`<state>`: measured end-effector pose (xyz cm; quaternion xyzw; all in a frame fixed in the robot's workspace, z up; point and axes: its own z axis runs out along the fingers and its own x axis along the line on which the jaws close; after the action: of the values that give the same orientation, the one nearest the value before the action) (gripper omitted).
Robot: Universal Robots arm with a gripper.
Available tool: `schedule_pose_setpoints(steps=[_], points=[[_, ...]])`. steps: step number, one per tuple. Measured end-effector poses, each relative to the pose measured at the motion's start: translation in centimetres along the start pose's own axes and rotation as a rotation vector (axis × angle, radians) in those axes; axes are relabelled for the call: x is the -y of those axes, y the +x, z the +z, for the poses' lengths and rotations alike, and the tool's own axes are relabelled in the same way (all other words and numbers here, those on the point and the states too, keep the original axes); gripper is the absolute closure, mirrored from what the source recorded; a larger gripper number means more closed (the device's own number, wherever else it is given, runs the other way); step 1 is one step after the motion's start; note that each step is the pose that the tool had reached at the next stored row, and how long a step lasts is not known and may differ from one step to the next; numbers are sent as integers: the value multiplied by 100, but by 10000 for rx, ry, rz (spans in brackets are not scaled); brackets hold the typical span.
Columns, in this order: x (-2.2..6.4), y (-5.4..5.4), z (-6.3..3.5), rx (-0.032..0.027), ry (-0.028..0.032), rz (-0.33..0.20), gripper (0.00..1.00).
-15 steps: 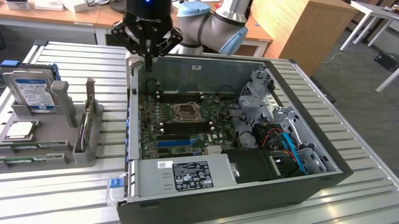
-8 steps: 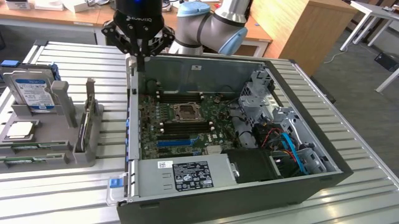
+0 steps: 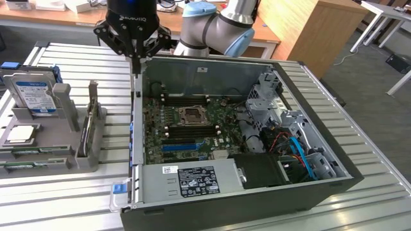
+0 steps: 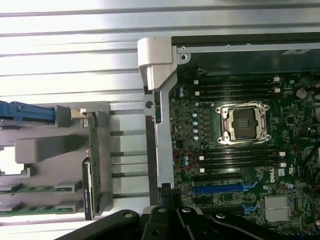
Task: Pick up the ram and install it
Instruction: 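Reach for the ram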
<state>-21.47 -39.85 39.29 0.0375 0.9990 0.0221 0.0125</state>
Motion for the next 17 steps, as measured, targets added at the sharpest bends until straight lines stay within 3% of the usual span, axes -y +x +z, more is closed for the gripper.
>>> schedule_pose_setpoints(steps=[17], points=[[20,438,-2,0,0,0,89]])
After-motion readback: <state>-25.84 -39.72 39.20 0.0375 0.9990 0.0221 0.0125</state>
